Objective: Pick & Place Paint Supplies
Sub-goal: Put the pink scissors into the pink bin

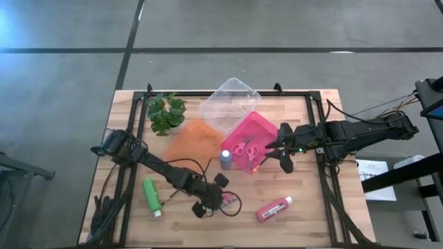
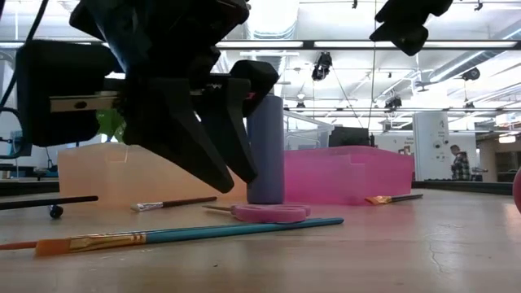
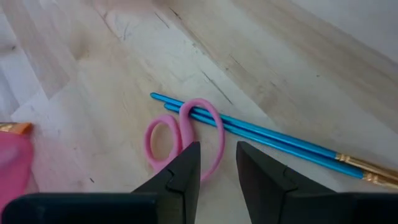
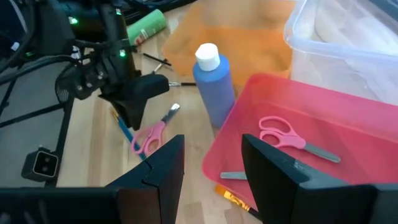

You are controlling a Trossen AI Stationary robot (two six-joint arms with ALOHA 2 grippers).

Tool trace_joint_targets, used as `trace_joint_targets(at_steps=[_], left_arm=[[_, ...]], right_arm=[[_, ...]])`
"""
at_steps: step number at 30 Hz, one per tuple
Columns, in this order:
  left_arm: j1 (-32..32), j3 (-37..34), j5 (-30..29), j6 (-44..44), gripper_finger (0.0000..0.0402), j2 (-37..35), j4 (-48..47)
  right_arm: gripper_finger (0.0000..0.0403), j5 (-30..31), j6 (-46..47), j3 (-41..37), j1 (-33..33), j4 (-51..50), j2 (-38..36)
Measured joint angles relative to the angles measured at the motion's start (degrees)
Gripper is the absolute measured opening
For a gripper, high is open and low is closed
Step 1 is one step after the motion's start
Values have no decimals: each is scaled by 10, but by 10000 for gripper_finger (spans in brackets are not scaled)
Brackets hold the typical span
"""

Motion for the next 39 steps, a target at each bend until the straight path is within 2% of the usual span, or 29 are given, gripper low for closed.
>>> trace_joint_targets(at_steps=[9, 15, 28, 31, 35, 39], left_arm=[[3, 1, 27, 27, 111, 15, 3], [3, 2, 9, 32, 111, 26, 32], [4, 5, 14, 48, 107, 61, 55], [4, 9, 11, 57, 85, 72, 58], [4, 12, 0, 48, 23, 78, 58], [4, 12, -10, 21, 9, 79, 55]], right_arm=[[157, 0, 1, 0, 0, 9, 3], [157, 0, 8, 0, 0, 9, 2], [157, 0, 21, 0, 0, 9, 2], [157, 0, 23, 0, 0, 9, 2], [157, 0, 28, 0, 0, 9, 2], [157, 0, 29, 0, 0, 9, 2]])
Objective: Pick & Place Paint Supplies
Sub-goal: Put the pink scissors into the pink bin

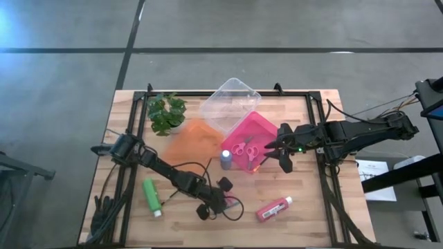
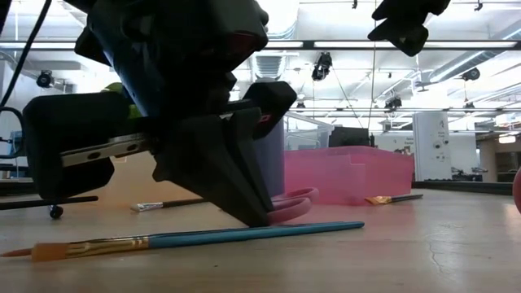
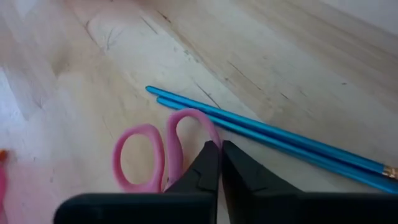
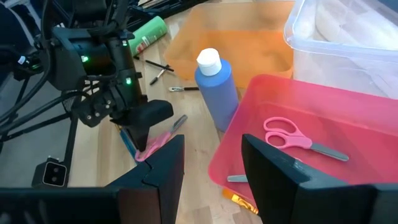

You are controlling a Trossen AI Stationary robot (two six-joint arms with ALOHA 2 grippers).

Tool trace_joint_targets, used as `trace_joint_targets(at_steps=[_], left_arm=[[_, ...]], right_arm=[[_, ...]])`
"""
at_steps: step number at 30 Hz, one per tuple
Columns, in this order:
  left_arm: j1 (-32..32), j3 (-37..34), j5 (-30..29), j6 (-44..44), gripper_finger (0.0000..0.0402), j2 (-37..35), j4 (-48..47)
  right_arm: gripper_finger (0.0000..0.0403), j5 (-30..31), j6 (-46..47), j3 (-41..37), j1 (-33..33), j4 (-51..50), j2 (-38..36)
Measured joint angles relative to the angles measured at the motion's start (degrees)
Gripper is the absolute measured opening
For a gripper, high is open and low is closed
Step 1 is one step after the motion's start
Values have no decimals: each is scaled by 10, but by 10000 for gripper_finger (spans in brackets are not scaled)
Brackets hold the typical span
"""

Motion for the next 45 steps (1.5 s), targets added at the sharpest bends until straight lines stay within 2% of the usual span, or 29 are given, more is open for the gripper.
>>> trace_joint_targets(at_steps=[11, 19, 26, 33, 41, 45], left_arm=[[0, 3, -39, -22, 3, -3, -3], [1, 3, -109, -64, 2, -31, -33], [-4, 14, -118, -87, 1, -61, -38], [-10, 15, -143, -133, 1, -118, -44], [-30, 16, -174, -185, 1, -224, -103], [-21, 58, -191, -182, 1, -255, -135]], right_arm=[[157, 4, -2, 0, 0, 0, 0], [157, 6, -10, 0, 0, 1, 1], [157, 6, -16, -1, 0, 1, 1], [157, 6, -17, -1, 0, 1, 1], [157, 6, -26, -2, 0, 1, 1], [157, 15, -31, -2, 0, 1, 1]])
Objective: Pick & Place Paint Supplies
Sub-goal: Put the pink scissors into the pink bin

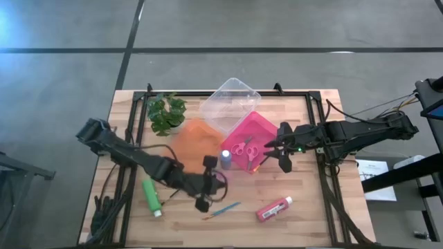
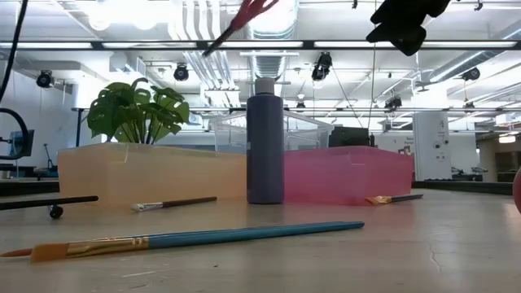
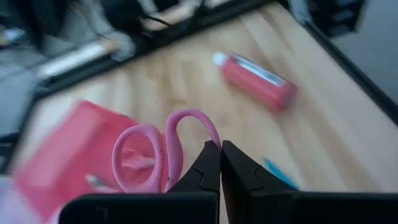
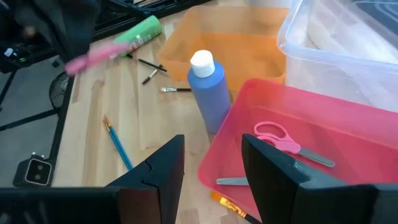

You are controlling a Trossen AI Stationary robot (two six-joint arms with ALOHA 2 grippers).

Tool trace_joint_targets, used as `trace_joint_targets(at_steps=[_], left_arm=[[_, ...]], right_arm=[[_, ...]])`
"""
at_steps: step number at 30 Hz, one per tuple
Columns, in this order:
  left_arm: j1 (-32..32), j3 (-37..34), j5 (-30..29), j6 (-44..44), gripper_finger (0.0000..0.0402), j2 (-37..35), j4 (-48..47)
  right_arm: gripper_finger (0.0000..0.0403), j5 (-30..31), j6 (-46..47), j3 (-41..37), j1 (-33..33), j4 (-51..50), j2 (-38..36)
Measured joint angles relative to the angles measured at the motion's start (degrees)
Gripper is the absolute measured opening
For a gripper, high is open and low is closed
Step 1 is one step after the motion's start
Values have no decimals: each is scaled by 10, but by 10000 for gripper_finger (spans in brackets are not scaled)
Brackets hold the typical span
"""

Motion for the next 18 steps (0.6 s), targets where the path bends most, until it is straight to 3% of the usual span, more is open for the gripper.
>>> trace_joint_targets(at_steps=[8, 18], left_arm=[[91, 123, 27, 43, 1, 35, 4], [188, 186, 172, 29, 1, 112, 70]], right_arm=[[157, 17, 6, 0, 0, -15, -1], [157, 31, 50, -1, 0, -102, -8]])
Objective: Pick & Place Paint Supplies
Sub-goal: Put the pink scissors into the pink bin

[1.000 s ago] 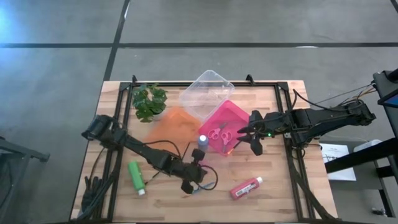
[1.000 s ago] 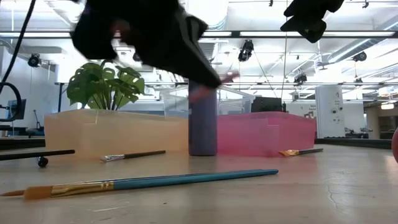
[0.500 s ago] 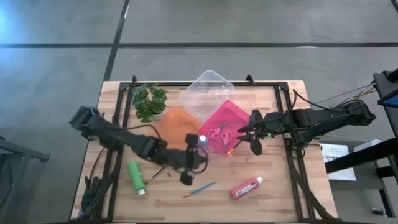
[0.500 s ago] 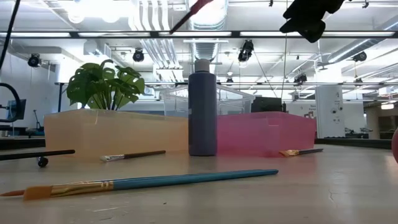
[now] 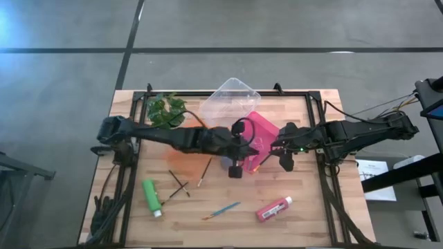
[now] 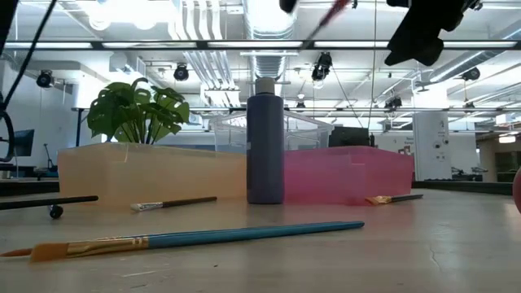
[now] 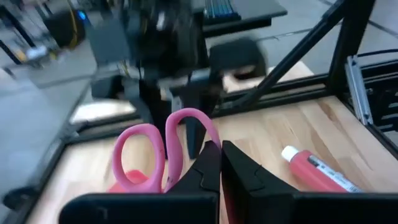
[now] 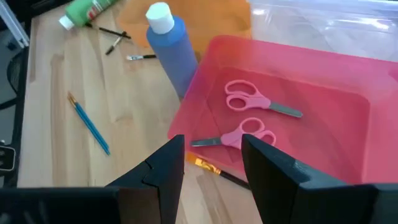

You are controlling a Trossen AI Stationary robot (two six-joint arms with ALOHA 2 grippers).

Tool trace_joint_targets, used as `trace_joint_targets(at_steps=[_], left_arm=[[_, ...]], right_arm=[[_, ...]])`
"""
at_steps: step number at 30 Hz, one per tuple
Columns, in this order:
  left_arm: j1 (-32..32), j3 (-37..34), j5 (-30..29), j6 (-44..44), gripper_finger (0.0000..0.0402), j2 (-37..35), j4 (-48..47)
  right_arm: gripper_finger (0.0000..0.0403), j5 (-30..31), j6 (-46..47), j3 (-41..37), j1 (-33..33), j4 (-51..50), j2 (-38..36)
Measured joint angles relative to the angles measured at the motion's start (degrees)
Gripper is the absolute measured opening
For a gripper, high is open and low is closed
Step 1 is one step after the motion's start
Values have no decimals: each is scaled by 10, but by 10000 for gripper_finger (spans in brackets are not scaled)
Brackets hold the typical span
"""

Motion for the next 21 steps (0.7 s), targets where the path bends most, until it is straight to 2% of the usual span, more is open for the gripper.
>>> trace_joint_targets(at_steps=[8, 13, 21], left_arm=[[30, -2, 62, -16, 1, 62, 54], [49, -2, 75, -41, 1, 98, 79], [60, -2, 89, -51, 1, 121, 63]], right_arm=[[157, 0, 5, 0, 0, -23, -19], [157, -2, 5, 0, 0, -34, -27], [157, -2, -2, 0, 1, -36, -32]])
